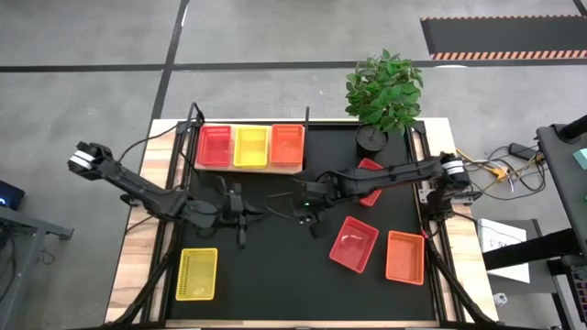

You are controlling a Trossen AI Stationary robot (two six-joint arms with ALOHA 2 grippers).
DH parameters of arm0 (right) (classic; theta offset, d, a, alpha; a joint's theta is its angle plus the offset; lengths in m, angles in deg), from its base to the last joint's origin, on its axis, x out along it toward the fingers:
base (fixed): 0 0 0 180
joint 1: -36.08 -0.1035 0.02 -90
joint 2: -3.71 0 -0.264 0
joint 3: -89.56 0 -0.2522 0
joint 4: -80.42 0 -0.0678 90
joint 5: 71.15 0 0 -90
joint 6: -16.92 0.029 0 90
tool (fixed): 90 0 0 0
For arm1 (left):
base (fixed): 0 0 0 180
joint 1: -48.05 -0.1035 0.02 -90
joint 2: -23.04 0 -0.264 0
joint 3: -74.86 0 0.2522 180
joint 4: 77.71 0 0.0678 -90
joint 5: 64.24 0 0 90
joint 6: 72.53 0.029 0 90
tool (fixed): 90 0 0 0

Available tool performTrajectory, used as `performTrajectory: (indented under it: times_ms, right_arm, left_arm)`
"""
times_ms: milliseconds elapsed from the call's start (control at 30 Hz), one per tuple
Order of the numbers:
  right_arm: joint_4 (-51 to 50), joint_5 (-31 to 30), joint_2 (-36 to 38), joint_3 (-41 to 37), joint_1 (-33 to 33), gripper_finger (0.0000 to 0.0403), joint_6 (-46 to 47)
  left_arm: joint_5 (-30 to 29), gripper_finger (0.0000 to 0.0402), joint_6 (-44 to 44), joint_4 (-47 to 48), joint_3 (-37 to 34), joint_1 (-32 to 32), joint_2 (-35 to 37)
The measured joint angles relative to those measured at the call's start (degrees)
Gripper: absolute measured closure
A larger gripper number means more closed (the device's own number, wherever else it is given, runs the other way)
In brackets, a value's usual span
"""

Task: Stack baskets on shelf by color
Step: Stack the yellow bin on top of the other yellow bins on the shelf

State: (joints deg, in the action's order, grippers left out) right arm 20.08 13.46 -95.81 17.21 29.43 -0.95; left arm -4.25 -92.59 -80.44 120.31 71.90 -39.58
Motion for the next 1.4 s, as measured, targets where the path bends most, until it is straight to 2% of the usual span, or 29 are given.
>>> performTrajectory:
  times_ms: [133, 233, 333, 433, 500, 567, 700, 767, 900, 1067, 1233, 1400]
  right_arm:
    - [4.19, -0.06, 4.7, -6.89, -0.75, 0.0394, -0.39]
    - [8.08, 0.48, 7.91, -12.12, -1.29, 0.0394, -2.3]
    - [13.04, 2.25, 10.51, -17.11, -1.3, 0.0394, -4.24]
    - [16.93, 3.67, 12.86, -21.02, -1.24, 0.0394, -5.99]
    - [19.07, 3.97, 14.15, -22.86, -1.25, 0.0394, -6.99]
    - [20.05, 4.01, 14.91, -24.12, -1.23, 0.0394, -7.93]
    - [22.68, 4.1, 15.48, -24.68, -1.23, 0.0394, -9.87]
    - [23.82, 4.17, 15.53, -24.66, -1.23, 0.0394, -9.86]
    - [24.4, 4.38, 15.38, -24.68, -1.23, 0.0394, -9.81]
    - [24.68, 4.37, 15.2, -24.68, -1.23, 0.0394, -10.11]
    - [25.39, 4.38, 15.18, -24.68, -1.23, 0.0394, -10.21]
    - [25.48, 4.38, 15.18, -24.68, -1.23, 0.0394, -9.97]
  left_arm:
    - [5.81, 0.0402, -5.36, 0.77, 2.96, 1.11, -3.22]
    - [7.72, 0.0402, -9.01, 4.3, 5.29, 2.16, -5.41]
    - [9.25, 0.0402, -15.82, 11.99, 8.94, 2.9, -7.11]
    - [13.54, 0.0402, -26.1, 24.91, 13.88, 3.91, -9.23]
    - [18.62, 0.0402, -31.61, 36.07, 18.07, 4.97, -11.11]
    - [25.44, 0.0402, -33.48, 47.05, 22.92, 6.04, -13.56]
    - [41.03, 0.0402, -31.17, 65.86, 31.03, 9.04, -18.67]
    - [45.09, 0.0402, -29.04, 70.75, 33.44, 11.56, -20.06]
    - [46.87, 0.0402, -30.73, 70.4, 34.09, 16.68, -20.65]
    - [44.44, 0.0402, -41.51, 67.18, 33.61, 22.33, -20.67]
    - [43.04, 0.0398, -45.6, 64.42, 33.61, 26.75, -22.41]
    - [48.83, 0.0354, -46.47, 64.5, 33.61, 28.71, -26.91]
